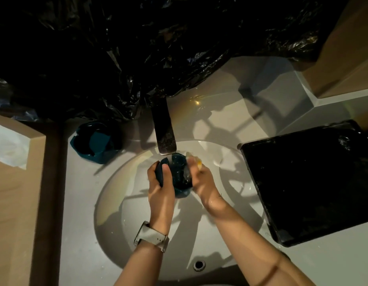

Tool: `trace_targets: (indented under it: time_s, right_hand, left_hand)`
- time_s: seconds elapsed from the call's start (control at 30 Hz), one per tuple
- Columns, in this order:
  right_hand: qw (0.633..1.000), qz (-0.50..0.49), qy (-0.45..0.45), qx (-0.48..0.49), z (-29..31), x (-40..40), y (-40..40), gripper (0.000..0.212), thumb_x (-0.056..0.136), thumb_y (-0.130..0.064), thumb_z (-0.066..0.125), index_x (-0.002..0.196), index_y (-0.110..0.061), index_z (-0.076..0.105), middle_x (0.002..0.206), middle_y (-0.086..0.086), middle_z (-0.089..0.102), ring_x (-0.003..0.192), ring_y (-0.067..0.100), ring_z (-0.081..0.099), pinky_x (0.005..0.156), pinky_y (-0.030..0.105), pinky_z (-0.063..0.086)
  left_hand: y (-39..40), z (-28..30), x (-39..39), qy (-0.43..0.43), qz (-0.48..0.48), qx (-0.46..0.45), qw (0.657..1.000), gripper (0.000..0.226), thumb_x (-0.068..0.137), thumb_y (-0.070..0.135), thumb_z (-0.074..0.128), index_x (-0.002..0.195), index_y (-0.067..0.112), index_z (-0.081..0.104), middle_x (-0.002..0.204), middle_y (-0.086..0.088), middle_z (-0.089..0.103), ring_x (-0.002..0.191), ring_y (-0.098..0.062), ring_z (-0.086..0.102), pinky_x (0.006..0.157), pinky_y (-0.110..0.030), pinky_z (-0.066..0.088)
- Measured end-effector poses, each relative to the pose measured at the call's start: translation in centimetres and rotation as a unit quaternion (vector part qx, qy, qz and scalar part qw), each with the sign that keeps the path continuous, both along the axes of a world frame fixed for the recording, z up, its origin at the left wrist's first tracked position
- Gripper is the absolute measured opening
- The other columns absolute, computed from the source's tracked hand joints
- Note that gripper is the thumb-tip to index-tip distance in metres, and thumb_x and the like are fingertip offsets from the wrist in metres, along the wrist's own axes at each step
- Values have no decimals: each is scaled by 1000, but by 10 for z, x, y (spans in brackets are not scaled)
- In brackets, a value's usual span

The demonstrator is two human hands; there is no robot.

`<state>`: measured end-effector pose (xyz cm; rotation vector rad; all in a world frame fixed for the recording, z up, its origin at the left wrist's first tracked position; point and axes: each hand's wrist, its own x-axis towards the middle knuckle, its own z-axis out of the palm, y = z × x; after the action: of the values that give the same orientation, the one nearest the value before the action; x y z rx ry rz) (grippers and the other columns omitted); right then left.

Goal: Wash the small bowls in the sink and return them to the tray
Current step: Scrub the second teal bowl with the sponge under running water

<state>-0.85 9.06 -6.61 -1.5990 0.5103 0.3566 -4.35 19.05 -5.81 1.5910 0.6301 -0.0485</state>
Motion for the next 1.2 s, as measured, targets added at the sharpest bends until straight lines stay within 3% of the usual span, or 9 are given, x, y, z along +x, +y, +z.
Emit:
trace_targets:
  time_s: [0.2,0.3,0.4,0.6,0.73,0.87,0.97,1.03,1.2]
  right_hand:
    - [998,1,39,56,4,-28,0,34,100,-37,46,90,-15,70,71,-8,73,73,6,70,70,17,52]
    - [998,-25,18,53,4,-23,1,39,100,-35,45,91,-3,66,62,-2,67,62,24,65,62,36,52]
    - [1000,-6,-11,27,4,-14,-3,38,101,-34,44,92,-2,63,65,5,64,52,16,60,50,27,48]
    - [985,168,22,-17,-1,16,-26,24,97,-39,51,106,-20,63,110,3,68,102,20,64,88,31,49]
    - [982,172,28,-78,1,19,-22,32,93,-54,47,106,-27,59,111,3,65,99,24,64,88,39,51]
    - [986,97,79,-108,-24,-10,-2,12,97,-16,52,98,-5,57,83,1,69,71,21,69,60,31,52]
    - [992,49,68,-93,-39,-23,-4,24,96,-6,50,74,-6,57,47,-7,60,45,7,58,59,33,48]
    - [992,59,85,-71,-24,-12,-6,29,97,-30,51,82,-8,61,62,1,67,54,18,62,53,31,49]
    - [988,132,-1,-74,2,3,-12,35,96,-49,45,110,-20,60,106,0,67,100,17,64,92,31,48]
  left_hand:
    - [-2,5,5,-19,13,0,1000,40,95,54,45,130,34,45,119,10,63,108,-4,61,98,-33,49]
    - [-5,2,1,-10,9,-46,999,38,96,44,51,131,33,42,124,4,61,108,-4,61,88,-20,49]
    - [7,10,5,2,-24,-102,994,36,95,22,61,124,23,41,121,-5,64,107,-14,65,91,-32,53]
    - [51,24,41,95,-189,-145,966,39,93,24,61,131,21,51,122,-7,65,107,-24,65,92,-58,53]
    - [43,14,41,80,-180,-80,977,19,98,30,55,114,23,63,112,-3,70,105,-21,65,100,-52,49]
    - [29,1,36,57,-114,23,992,22,94,43,58,113,32,63,105,12,68,104,-17,63,103,-44,46]
    - [22,-2,22,38,-86,36,995,30,95,43,57,121,29,61,108,14,66,107,-9,61,102,-32,46]
    - [20,-3,12,31,-70,0,997,36,94,46,57,125,28,60,115,11,66,109,-4,60,101,-27,46]
    - [16,1,3,5,-41,-26,999,34,95,42,56,126,27,58,116,13,65,104,7,61,88,-11,48]
